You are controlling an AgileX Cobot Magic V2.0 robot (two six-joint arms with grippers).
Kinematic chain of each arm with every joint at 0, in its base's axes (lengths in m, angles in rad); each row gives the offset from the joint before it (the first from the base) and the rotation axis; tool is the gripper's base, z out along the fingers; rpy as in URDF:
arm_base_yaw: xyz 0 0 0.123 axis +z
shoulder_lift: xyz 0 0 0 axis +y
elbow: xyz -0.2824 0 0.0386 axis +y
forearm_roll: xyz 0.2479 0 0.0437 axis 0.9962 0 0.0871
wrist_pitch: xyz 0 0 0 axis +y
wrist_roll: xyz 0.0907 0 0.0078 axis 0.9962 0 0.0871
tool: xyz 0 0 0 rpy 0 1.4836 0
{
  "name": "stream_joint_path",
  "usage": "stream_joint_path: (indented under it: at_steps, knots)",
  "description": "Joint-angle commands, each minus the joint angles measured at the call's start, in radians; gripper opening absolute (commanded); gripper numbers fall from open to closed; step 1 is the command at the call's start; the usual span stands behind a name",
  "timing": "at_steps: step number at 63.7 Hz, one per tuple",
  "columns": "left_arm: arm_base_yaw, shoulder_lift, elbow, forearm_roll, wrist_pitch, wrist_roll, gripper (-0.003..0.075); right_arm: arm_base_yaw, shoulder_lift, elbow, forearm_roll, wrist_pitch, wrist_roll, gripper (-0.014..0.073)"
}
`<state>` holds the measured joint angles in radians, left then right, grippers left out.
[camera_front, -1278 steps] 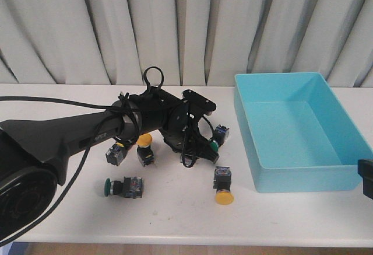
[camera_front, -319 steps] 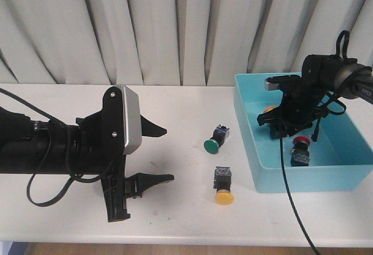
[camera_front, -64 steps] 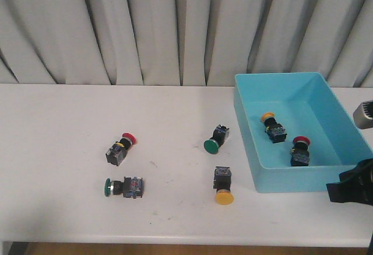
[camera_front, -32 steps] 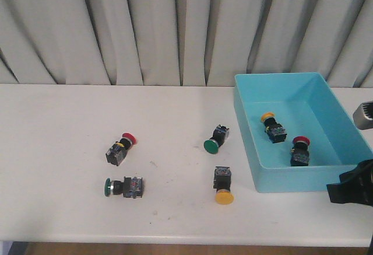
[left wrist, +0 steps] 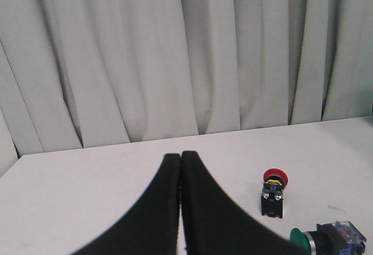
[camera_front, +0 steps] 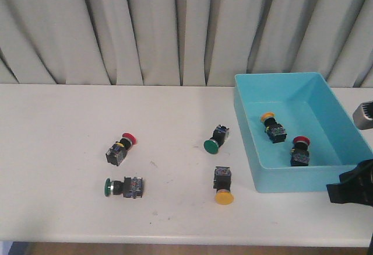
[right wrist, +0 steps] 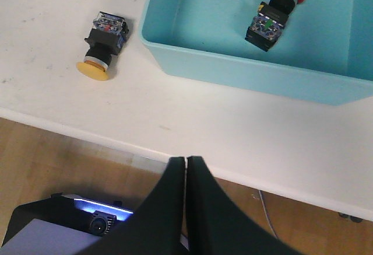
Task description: Pick red and yellow buttons and place in box
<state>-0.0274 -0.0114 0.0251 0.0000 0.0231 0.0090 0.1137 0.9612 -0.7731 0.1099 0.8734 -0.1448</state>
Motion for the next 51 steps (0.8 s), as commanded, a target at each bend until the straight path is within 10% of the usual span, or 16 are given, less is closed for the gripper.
stream_joint_path:
  at_steps: [1,38,51]
  knots:
    - [-0.001,-0.014,0.048,0.000,-0.081,-0.009,-0.0007,0.002,-0.012,-0.027,0.000,-0.041,-0.007,-0.0006]
    - [-0.001,-0.014,0.048,0.000,-0.081,-0.009,-0.0007,0.008,-0.021,-0.027,-0.010,-0.054,-0.028,-0.0006]
    - [-0.001,-0.014,0.048,0.000,-0.081,-0.009,-0.0007,-0.026,-0.216,0.112,-0.068,-0.394,-0.068,-0.0004]
